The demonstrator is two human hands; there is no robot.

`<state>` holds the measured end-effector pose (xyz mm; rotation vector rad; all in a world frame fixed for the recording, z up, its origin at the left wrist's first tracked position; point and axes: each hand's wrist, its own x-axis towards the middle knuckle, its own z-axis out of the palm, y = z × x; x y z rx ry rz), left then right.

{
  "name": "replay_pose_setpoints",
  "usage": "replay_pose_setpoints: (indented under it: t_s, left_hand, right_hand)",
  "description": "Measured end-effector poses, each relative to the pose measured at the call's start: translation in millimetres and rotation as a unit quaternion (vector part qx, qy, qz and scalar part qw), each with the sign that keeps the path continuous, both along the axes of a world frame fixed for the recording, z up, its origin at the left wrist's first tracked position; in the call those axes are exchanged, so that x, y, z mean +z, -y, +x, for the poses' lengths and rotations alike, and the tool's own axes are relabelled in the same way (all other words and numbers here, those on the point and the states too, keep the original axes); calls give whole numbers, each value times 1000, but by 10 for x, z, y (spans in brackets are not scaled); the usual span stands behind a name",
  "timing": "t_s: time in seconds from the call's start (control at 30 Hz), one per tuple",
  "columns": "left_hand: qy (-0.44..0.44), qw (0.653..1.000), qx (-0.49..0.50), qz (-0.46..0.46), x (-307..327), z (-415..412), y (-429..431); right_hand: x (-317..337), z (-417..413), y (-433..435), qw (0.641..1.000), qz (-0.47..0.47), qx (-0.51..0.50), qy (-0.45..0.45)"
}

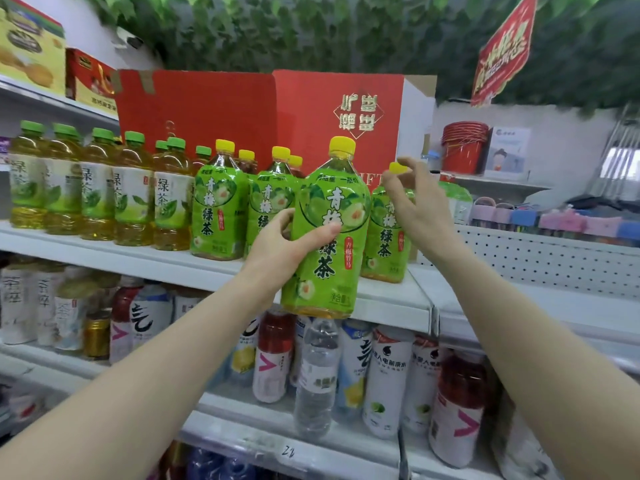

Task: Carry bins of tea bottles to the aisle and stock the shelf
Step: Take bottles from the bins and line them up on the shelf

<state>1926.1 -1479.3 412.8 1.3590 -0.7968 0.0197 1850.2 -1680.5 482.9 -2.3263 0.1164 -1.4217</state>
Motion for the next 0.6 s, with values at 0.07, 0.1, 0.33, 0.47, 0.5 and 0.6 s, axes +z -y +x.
replay_pose_setpoints:
  t_s: [0.07, 0.1, 0.33, 0.47, 0.5, 0.6]
  left_hand:
    - [10, 1000, 1, 7, 17, -58, 96]
    - [15, 1000, 3, 13, 32, -79, 153]
    - [119, 988, -38, 86, 272, -126, 289]
    - [262, 953, 90, 120, 410, 141, 200]
    - [296, 936, 135, 134, 405, 237, 206]
    - [382, 878, 208, 202, 334, 422, 257]
  right_hand:
    - [-14, -138, -304, 987, 87, 122, -53]
    - [-22, -162, -397, 979, 116, 145, -79]
    - [102, -300, -393, 986, 116, 119, 9]
    - [178, -324, -247, 993, 98, 68, 19]
    - [177, -318, -217, 994, 97, 52, 14]
    - [125, -253, -116, 996, 93, 14, 8]
